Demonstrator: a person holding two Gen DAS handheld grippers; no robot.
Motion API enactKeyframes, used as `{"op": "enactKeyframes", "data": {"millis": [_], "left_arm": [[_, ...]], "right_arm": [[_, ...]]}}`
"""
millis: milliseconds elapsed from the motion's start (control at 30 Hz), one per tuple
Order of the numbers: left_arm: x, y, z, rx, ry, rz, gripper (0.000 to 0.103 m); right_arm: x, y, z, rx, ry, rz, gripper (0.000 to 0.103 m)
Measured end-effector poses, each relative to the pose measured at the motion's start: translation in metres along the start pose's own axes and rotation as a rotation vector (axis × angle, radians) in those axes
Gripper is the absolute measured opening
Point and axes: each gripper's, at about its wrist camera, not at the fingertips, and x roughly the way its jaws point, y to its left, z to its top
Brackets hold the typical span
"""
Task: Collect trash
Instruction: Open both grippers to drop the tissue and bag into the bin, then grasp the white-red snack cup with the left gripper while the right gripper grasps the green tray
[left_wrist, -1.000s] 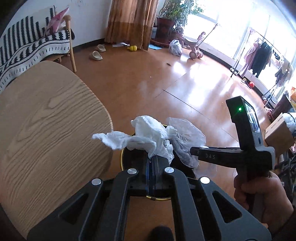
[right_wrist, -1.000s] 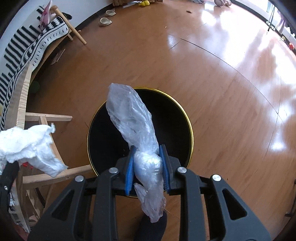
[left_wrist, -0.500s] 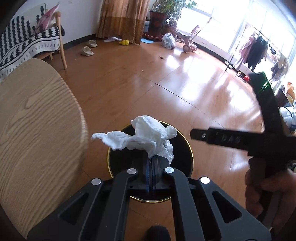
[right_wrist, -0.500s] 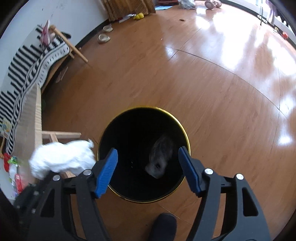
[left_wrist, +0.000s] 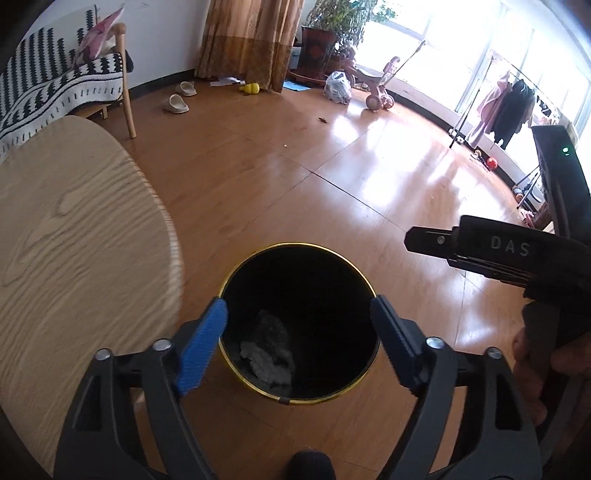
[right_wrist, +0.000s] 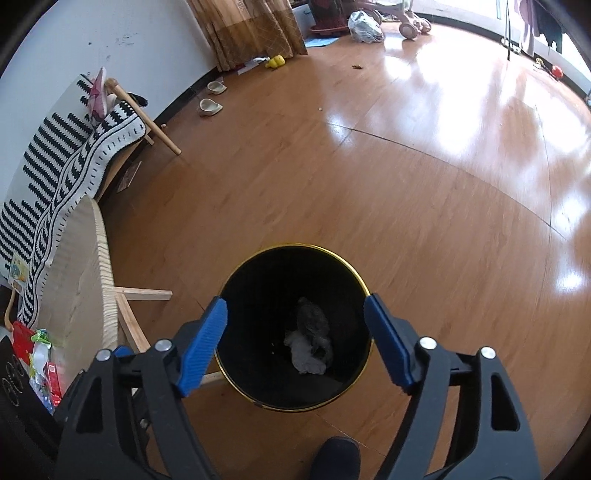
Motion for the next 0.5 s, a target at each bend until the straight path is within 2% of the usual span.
{"op": "enactKeyframes", "data": {"millis": [133,267,433,500], "left_arm": [[-0.042,0.016,-0.001,-0.007,-0.029,0.018,0.091],[-0.095,0.049,-0.007,-0.034,-0.076,0.073,0.093],[-0.173,0.128,-0.033,-0.145,-0.135,0.192,0.094],[-0.208,0.167,-0.049,-0.212,-0.159,0.27,0.094]], "right_arm": [[-0.017,0.037,-0.006,-0.073,-0.039,-0.001,0.085],[-0.042,0.101,-0.019,-0.168,-0.088,0.064,0.086],[-0.06,0.208,-0.054,-0.352,-0.1,0.172,0.087],[-0.063,0.254,-0.074,-0.437,-0.087,0.212,0.087]]}}
